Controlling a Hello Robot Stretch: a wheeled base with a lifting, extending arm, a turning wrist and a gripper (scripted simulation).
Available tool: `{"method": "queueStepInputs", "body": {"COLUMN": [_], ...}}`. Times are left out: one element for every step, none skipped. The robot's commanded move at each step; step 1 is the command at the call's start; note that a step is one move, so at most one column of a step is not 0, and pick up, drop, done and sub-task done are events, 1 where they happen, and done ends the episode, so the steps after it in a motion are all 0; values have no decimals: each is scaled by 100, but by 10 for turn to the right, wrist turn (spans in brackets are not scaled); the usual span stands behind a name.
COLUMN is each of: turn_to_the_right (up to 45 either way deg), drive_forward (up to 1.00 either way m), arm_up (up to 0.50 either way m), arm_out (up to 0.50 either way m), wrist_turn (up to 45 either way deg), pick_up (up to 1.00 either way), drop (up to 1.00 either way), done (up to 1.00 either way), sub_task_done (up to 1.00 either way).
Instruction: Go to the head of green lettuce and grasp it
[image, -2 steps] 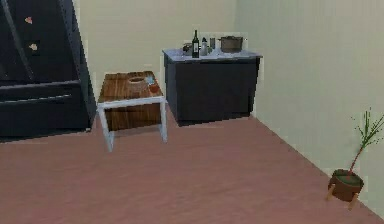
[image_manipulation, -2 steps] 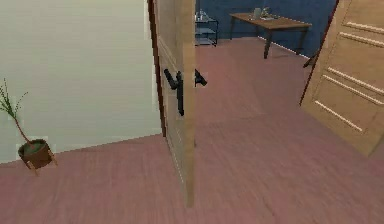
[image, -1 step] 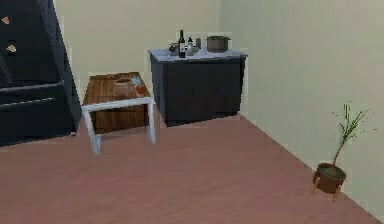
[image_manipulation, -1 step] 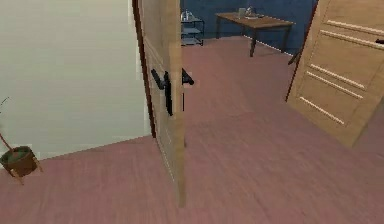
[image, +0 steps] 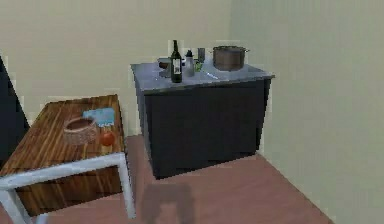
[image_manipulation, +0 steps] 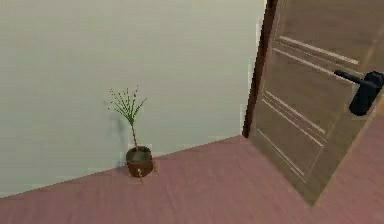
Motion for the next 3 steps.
{"method": "queueStepInputs", "body": {"turn_to_the_right": [0,-450,-360], "drive_forward": [95,0,0], "arm_up": [0,0,0], "arm_out": [0,0,0], "wrist_turn": [0,0,0], "pick_up": [0,0,0], "drop": [0,0,0], "done": [0,0,0], "sub_task_done": [0,0,0]}}
